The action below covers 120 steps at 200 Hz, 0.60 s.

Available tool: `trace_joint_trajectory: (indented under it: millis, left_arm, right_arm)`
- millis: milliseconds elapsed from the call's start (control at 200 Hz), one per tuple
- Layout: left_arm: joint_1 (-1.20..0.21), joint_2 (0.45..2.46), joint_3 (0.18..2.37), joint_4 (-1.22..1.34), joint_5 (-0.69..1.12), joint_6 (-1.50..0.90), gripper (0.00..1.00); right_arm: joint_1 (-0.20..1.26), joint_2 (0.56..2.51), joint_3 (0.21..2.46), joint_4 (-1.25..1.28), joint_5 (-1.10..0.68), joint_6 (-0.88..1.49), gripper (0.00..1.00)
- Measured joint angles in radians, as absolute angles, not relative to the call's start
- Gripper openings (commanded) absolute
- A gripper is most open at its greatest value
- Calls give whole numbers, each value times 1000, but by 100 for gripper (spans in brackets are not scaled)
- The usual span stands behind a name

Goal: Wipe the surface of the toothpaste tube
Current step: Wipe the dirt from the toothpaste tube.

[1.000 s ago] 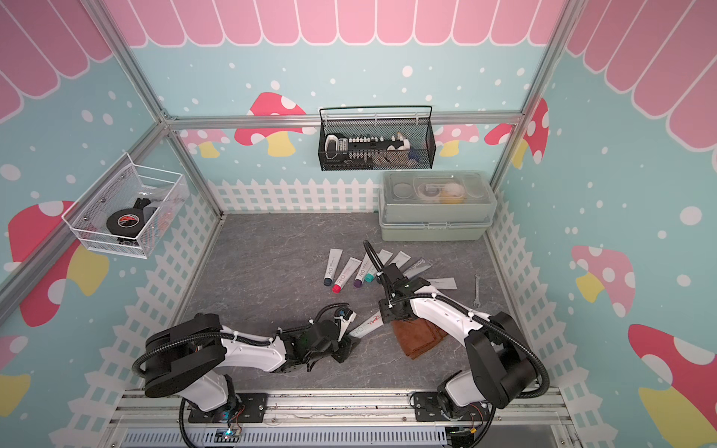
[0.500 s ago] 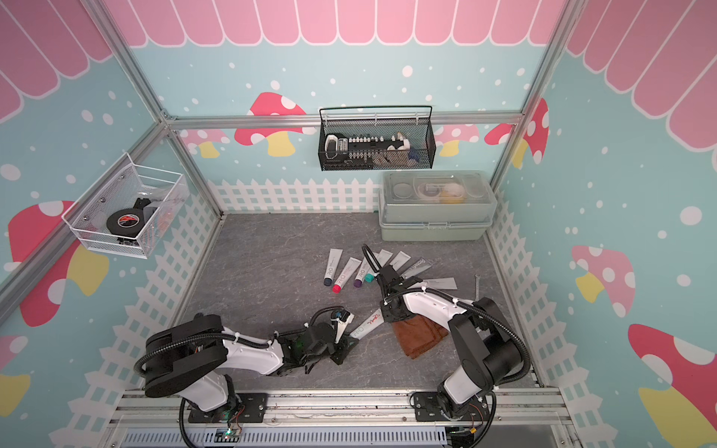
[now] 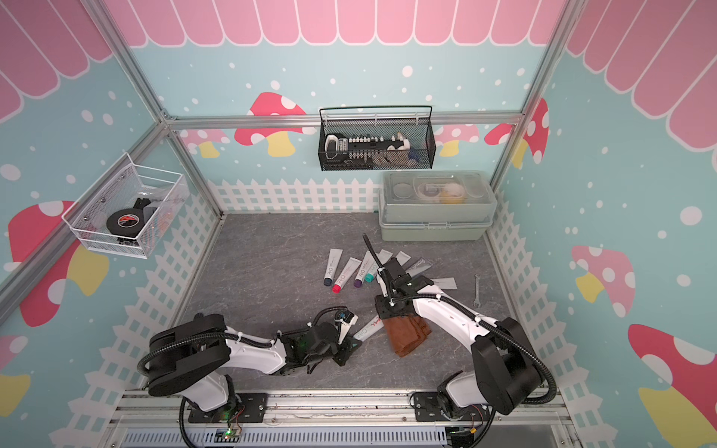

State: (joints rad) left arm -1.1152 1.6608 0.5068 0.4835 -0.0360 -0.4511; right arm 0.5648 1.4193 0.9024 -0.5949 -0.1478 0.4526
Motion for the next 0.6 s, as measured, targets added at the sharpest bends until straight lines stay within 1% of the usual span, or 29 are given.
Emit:
trace_joint_trajectory:
  millis: [130, 275, 375, 600]
  left_arm:
    - [-1117, 1676, 522, 484, -25, -445, 23]
    - [-1119, 1676, 522, 484, -27, -445, 24]
    - [-1120, 1676, 517, 492, -30, -446, 24]
    - [-1123, 1644, 473, 511, -33, -454, 24]
  right_arm:
    - [584, 1480, 903, -571, -233, 452, 14]
    - [590, 1559, 907, -564, -250, 448, 12]
    - [595, 1571, 918, -572, -216, 448, 10]
    - [603, 1616, 936, -567, -60, 453, 10]
